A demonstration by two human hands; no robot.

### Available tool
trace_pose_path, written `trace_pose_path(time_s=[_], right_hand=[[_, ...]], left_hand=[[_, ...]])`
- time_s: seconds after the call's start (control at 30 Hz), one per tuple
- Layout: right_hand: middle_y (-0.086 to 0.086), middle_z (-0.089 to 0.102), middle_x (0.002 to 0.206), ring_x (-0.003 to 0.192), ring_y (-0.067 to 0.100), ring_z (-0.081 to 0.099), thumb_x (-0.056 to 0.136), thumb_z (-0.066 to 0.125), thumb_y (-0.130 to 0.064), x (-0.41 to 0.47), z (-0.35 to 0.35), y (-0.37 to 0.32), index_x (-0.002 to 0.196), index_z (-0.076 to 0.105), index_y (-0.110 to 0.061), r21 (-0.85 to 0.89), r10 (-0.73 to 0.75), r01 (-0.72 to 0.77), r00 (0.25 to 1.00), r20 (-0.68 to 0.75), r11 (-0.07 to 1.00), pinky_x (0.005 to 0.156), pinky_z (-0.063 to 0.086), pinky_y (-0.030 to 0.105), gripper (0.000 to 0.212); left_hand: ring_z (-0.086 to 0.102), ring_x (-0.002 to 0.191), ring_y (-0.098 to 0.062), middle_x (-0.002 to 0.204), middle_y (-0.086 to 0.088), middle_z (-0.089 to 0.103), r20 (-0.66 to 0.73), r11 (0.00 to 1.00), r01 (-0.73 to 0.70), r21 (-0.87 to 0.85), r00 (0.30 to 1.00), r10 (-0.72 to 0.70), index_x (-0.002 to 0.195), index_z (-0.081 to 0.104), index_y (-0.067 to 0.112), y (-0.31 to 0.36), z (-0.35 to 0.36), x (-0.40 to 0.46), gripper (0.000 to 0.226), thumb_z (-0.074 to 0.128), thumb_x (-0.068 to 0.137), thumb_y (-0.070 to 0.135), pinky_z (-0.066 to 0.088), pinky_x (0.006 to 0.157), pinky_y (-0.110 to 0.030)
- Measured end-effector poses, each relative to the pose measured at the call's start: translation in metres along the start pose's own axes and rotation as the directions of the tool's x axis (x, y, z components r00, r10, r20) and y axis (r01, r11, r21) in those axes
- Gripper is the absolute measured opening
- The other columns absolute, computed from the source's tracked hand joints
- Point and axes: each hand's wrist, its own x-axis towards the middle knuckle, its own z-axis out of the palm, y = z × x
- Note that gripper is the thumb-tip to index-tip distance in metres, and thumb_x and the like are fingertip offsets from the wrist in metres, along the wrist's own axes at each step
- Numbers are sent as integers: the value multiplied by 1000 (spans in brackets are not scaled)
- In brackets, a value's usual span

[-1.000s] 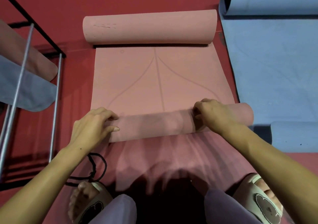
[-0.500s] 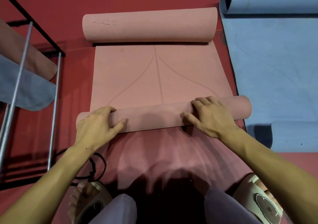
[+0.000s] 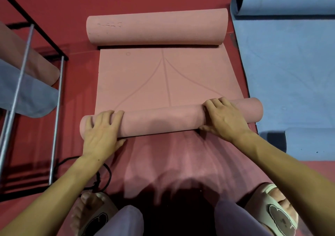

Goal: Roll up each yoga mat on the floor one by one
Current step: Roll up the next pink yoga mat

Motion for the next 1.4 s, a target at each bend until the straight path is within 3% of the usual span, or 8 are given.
trace_pose_path(time_s=[0.23,0.33,0.5,0.6,0.77,0.93,1.13,1.4], right_hand=[[4,56,135,118,32,47,62,92,-60,3,1,-2,135,53,-24,35,67,-69,997,46,997,93,50,43,90],[0,62,129,115,28,50,61,92,-59,7,-3,1,132,58,-26,60,58,-60,998,31,996,91,52,43,86],[-1,64,119,107,26,54,59,85,-74,11,-16,5,123,57,-27,-30,6,-4,996,89,1000,79,52,40,84],[-1,64,117,107,26,55,59,82,-78,7,-23,2,123,56,-28,-32,-11,16,991,135,999,79,51,39,86],[-2,64,114,106,25,56,61,79,-78,-13,-28,-4,124,55,-28,-5,-29,31,974,224,1000,80,52,40,84],[-6,64,116,108,23,57,61,79,-78,-32,-25,-9,128,55,-32,-19,-18,24,967,252,1000,78,51,37,85],[-7,60,129,114,22,54,62,77,-80,-28,-21,-2,143,54,-40,100,8,-40,954,299,994,89,57,44,93],[2,50,127,120,27,44,71,82,-70,-17,-19,-4,148,50,-38,48,48,-64,958,284,997,92,50,45,89]], left_hand=[[58,120,-31,128,-6,59,-39,1000,-17,20,999,17,139,51,20,-1,1,9,94,96,58,31,40,100,-59],[65,110,-32,118,-4,66,-22,998,-19,63,1000,21,132,57,19,-2,-5,14,91,98,51,30,46,91,-54],[68,108,-27,114,4,70,36,996,-22,83,999,19,128,58,27,-3,-12,12,89,98,50,42,46,96,-53],[70,102,-22,109,10,71,72,991,-42,130,997,33,125,58,32,-6,-14,8,86,93,50,53,48,84,-45],[72,96,-20,101,12,72,135,988,-90,126,988,73,120,60,36,-9,-16,-7,78,82,50,62,51,86,-43],[72,79,-23,86,10,69,185,987,-110,114,979,88,117,64,33,-7,-14,-20,82,85,40,53,54,71,-41],[69,97,-11,101,20,66,319,995,-80,58,946,57,129,50,49,-7,-30,-10,93,85,45,71,51,78,-35],[66,111,-8,109,24,69,405,997,-30,-75,913,58,140,43,57,-5,-46,9,107,93,46,66,41,85,-35]])
